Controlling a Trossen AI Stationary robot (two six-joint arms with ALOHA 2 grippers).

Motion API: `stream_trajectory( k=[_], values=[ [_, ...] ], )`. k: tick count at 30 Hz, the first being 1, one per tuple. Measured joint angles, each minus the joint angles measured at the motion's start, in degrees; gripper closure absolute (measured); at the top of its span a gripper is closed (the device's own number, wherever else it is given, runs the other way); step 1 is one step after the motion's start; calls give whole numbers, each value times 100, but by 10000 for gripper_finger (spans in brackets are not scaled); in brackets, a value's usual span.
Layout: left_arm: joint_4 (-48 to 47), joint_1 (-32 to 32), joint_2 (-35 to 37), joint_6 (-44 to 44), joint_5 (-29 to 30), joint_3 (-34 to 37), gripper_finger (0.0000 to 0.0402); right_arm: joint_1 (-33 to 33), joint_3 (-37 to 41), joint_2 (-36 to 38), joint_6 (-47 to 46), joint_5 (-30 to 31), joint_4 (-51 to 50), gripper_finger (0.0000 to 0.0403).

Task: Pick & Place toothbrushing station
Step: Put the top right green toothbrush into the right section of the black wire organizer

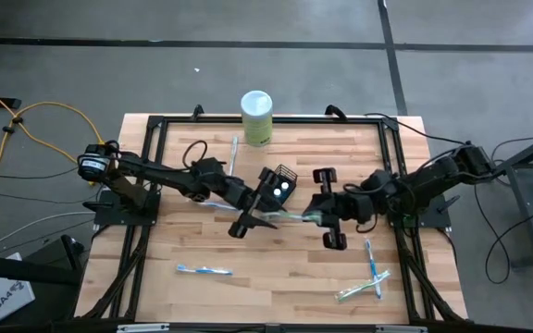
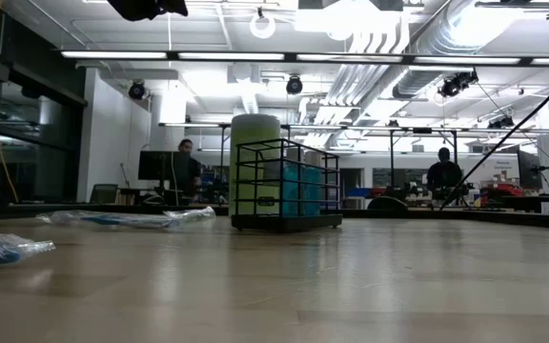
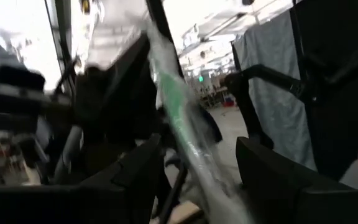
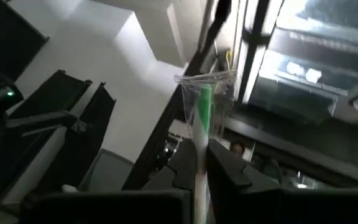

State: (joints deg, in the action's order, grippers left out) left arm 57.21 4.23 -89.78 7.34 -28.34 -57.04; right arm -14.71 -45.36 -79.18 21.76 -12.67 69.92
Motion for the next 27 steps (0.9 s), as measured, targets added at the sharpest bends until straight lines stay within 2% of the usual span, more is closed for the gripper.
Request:
stream_trajectory(
  k=[5,10,17,23,27],
  values=[
    [-531,2,0,-246,3,0,201,-178,0,0,-82,430,-418,390],
    [-1118,2,2,-457,33,0,201,-502,0,1,-258,1232,-936,390],
    [-2289,2,46,-722,369,0,201,-842,0,0,-958,2459,-1768,390],
    [-3049,35,42,-1054,472,0,201,-821,0,1,-2010,2894,-2611,390],
    [-3358,116,46,-1126,686,0,201,-686,0,-4,-2784,2916,-3181,390]
  ],
)
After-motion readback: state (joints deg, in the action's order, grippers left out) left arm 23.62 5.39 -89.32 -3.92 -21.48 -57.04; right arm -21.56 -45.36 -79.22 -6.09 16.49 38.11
